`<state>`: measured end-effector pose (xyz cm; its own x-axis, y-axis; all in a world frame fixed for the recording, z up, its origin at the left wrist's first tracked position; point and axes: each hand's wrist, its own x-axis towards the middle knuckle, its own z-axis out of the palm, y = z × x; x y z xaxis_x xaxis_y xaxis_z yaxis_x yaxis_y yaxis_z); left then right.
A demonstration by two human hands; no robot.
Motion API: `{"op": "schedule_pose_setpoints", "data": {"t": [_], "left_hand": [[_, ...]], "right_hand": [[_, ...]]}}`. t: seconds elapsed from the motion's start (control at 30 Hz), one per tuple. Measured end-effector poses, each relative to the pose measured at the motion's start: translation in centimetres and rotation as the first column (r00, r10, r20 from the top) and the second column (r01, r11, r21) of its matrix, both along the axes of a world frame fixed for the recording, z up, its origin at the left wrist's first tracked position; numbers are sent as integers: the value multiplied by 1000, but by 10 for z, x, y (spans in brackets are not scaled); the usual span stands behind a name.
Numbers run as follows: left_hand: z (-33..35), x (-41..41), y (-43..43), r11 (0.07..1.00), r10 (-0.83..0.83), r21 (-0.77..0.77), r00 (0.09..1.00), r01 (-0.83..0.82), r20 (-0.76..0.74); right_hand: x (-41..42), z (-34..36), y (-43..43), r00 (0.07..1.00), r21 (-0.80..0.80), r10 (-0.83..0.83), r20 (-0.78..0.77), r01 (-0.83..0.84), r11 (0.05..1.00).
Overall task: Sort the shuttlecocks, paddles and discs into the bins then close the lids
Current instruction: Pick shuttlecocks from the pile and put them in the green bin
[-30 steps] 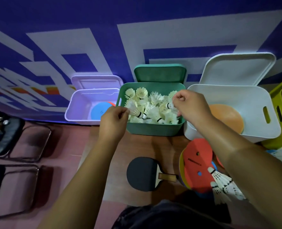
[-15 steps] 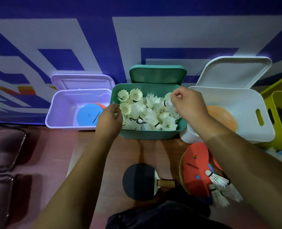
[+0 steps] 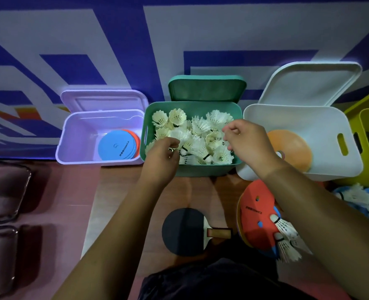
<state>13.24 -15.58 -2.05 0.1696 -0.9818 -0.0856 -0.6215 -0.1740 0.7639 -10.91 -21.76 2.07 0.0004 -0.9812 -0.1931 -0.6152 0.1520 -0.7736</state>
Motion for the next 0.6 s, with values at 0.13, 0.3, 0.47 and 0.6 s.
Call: {"op": "schedule_pose_setpoints", "data": {"t": [0.13, 0.3, 0.47, 0.6], "left_hand": [[6, -25, 3, 998, -67, 6, 997, 67, -41], [17, -78, 13, 975, -222, 10, 974, 222, -54], [12, -143, 26, 926, -373, 28, 924, 376, -80], [1, -195, 39, 849, -513, 57, 846, 525, -146]], "right_hand": [[-26, 1, 25, 996, 21, -61, 72, 60, 998], [-74, -2, 51, 969, 18, -195, 152, 195, 981], [-133, -13, 86, 917, 16, -326, 230, 332, 943], [-188, -16, 122, 887, -17, -429, 170, 438, 899]]}}
